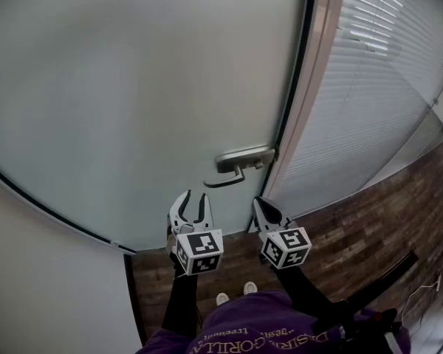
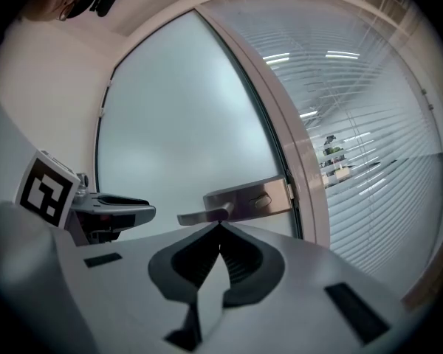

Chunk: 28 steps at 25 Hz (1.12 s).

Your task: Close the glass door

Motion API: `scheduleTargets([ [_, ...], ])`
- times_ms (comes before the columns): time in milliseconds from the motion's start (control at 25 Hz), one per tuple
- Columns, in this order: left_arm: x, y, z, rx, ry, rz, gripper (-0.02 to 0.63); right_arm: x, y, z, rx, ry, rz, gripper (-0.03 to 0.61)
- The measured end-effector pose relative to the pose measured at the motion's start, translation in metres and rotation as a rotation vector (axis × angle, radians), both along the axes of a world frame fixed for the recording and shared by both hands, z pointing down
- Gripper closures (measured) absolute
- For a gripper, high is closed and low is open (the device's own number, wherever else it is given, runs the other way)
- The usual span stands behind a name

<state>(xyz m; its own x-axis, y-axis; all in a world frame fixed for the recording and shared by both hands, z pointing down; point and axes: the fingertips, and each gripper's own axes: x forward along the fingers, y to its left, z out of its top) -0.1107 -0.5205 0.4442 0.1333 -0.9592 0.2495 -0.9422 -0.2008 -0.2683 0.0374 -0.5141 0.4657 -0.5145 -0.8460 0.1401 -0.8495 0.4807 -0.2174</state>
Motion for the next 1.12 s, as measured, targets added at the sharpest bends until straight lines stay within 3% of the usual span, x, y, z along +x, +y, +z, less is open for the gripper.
scheduleTargets([
  [120,-0.003,0.013,-0.009,0.026,0.289,-0.007,0.485,-0.003,0.003,-0.002,0.004,-0.003,-0.002,0.581],
  [200,-0.008,0.019,-0.009,0.042,0.452,-0.039,0.575,-0.003,0.006,-0.004,0.008,-0.006,0.000,0.581],
  [240,-0.010,0.022,-0.007,0.045,0.510,-0.055,0.612,-0.002,0.007,-0.004,0.009,-0.007,0.002,0.581],
  [360,-0.011,0.028,0.004,0.027,0.603,-0.079,0.612,0.000,0.011,-0.006,0.010,-0.011,0.006,0.581],
  [720,0.000,0.038,0.028,-0.021,0.572,-0.084,0.612,0.001,0.016,-0.008,0.014,-0.018,0.008,0.581],
  [1120,0.014,0.039,0.024,-0.018,0.535,-0.038,0.612,0.003,0.016,-0.009,0.024,-0.002,0.011,0.581],
])
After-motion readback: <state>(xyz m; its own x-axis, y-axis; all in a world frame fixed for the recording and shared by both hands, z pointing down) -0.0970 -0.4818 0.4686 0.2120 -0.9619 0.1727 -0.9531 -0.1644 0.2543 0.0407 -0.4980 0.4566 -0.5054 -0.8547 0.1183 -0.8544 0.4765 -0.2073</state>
